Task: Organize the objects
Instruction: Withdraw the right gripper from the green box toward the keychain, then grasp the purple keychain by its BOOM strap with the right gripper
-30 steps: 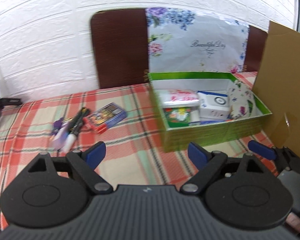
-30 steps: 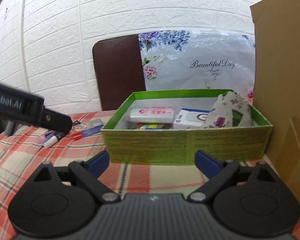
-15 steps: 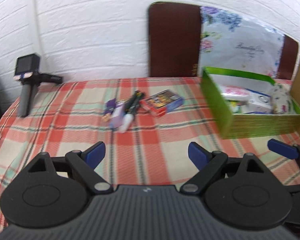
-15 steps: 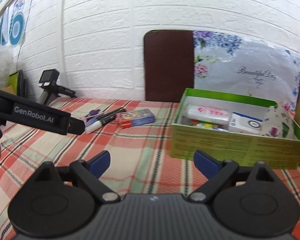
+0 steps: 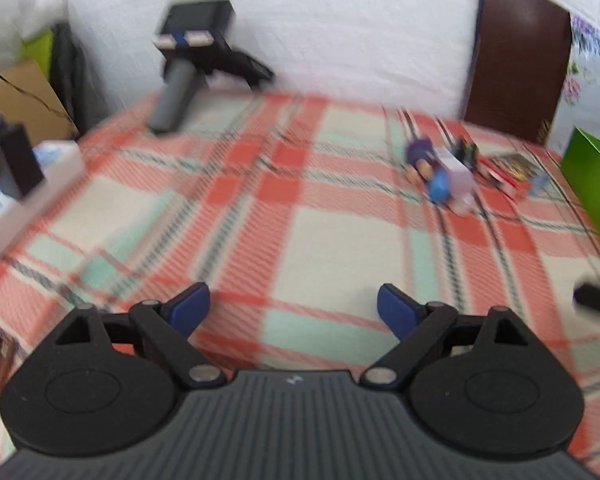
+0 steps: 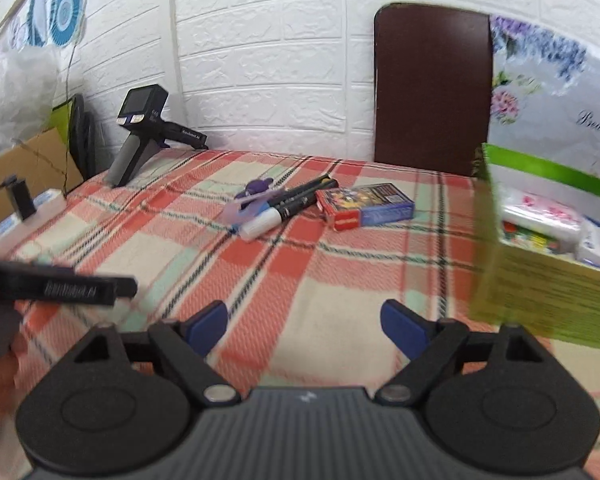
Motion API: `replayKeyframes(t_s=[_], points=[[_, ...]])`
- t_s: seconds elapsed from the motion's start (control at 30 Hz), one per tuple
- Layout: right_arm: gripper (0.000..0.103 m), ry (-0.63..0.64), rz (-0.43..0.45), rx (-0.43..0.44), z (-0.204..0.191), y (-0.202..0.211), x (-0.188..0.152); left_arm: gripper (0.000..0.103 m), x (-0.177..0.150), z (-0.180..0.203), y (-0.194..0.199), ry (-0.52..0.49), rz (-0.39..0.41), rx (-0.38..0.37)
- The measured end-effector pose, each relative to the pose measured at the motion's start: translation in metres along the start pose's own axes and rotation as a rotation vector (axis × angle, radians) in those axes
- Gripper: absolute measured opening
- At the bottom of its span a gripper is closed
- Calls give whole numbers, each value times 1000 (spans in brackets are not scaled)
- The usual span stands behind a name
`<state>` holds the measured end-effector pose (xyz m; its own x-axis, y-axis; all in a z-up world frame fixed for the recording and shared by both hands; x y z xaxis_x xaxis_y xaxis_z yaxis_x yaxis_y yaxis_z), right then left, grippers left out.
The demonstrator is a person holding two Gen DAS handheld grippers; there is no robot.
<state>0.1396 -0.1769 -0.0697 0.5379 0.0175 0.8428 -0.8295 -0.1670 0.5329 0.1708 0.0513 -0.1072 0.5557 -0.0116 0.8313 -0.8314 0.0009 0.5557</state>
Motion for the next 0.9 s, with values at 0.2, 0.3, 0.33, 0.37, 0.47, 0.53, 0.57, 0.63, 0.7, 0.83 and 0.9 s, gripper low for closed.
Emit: replayKeyframes(t_s=[0.2,0.3,0.33,0.37,0.47,0.53,0.57,0.63,0.7,0.83,0.9], points=[[64,-111,-11,43,-12,-61,56,97,-5,-11,4,56,93,-63],[56,-90,-32,43,-28,-96,70,97,-5,-11,4,63,102,-86],[53,-75,-39,42,-33,-106,72,97,-5,-12,4,72,104,-94],[46,-57,-49,37,-38,-115,71,97,-5,-13,3,79,106,-101],[23,-19,-62,20,-43,-129,65,97,-5,-15,2,91,110,-114],[20,7,-56,13,-44,-122,62,98,-5,-15,1,96,111,-119],[19,4,-60,21,-44,-116,61,98,-5,-15,1,98,112,-121],[19,18,-65,33,-44,-104,54,98,-5,-15,1,97,112,-120],[18,27,-68,40,-43,-88,44,98,-5,-15,1,96,111,-119],[18,17,-108,91,-36,-47,12,99,-5,-14,1,88,107,-116],[18,36,-121,112,-30,-23,-7,99,-5,-13,0,79,103,-112]])
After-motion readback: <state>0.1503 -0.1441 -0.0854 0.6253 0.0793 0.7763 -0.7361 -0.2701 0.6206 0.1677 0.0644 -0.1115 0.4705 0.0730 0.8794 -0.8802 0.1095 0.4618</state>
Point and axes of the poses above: each gripper's, at about its wrist camera, not at the fingertips, and y roughly against the way its jaws point, z to its right, x to its top, the point moved 4 cm from there along -y, roughly the way its jaws point, and after that the axes turned 3 degrees about z, right-handed, at the moved point
